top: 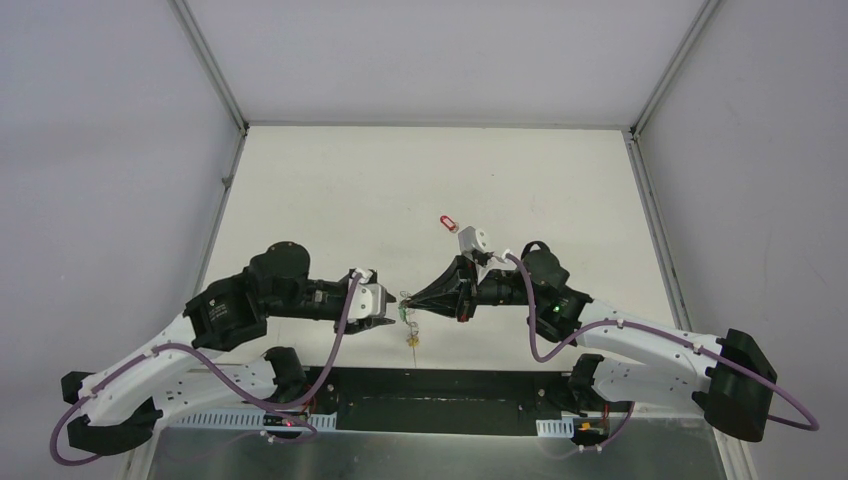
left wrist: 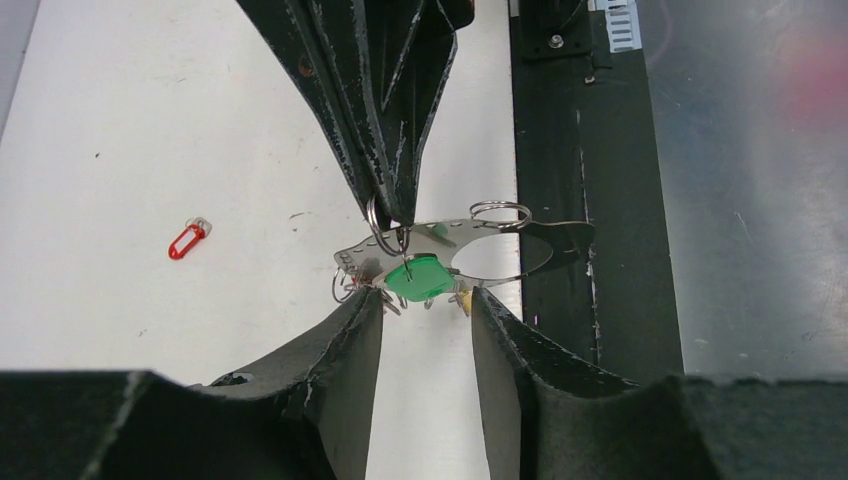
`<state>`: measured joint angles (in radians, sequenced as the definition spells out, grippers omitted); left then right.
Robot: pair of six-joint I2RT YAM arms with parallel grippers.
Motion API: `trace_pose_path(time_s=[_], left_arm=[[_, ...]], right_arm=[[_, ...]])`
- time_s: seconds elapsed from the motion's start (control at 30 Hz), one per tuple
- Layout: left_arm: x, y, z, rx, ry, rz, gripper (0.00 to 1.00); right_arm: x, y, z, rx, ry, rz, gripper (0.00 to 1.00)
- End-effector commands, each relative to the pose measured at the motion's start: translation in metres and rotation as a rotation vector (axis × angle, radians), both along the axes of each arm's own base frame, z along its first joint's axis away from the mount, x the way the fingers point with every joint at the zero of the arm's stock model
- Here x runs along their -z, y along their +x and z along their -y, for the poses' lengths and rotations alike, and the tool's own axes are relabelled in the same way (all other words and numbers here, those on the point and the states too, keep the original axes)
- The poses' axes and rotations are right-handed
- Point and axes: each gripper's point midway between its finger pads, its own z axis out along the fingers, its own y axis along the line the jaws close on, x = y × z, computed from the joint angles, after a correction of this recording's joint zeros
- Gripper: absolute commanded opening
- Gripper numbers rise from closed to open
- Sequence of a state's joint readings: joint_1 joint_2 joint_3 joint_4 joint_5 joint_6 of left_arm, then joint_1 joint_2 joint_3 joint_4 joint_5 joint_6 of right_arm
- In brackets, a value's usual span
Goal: Put the keys on the keyring
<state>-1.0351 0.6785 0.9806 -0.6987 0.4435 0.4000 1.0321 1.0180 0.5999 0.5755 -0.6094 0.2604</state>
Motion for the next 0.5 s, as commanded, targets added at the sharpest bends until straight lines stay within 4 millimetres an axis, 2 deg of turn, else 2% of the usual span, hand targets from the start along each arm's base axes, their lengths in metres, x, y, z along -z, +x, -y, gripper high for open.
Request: trace_pose_path(time_s=[0.0,0.23,0.47], left_arm=[[-0.015,0.002,-0.004,-0.054,-0.056,-0.011,0.40],[-0.031,0.006,0.006,-0.110,-0.166,-0.100,0.36],[-0.024,0.006,0.014,-0.125,-0.154,-0.187,0.35]], right_arm=[[-0.033,-0.002,0.005,0.008,0.106,0.068,0.00],[-0.031,-0.002,0.005,0.007,0.102,0.064,0.00],[-0.030,-0.002,0.005,0.009,0.102,0.063,0.00]])
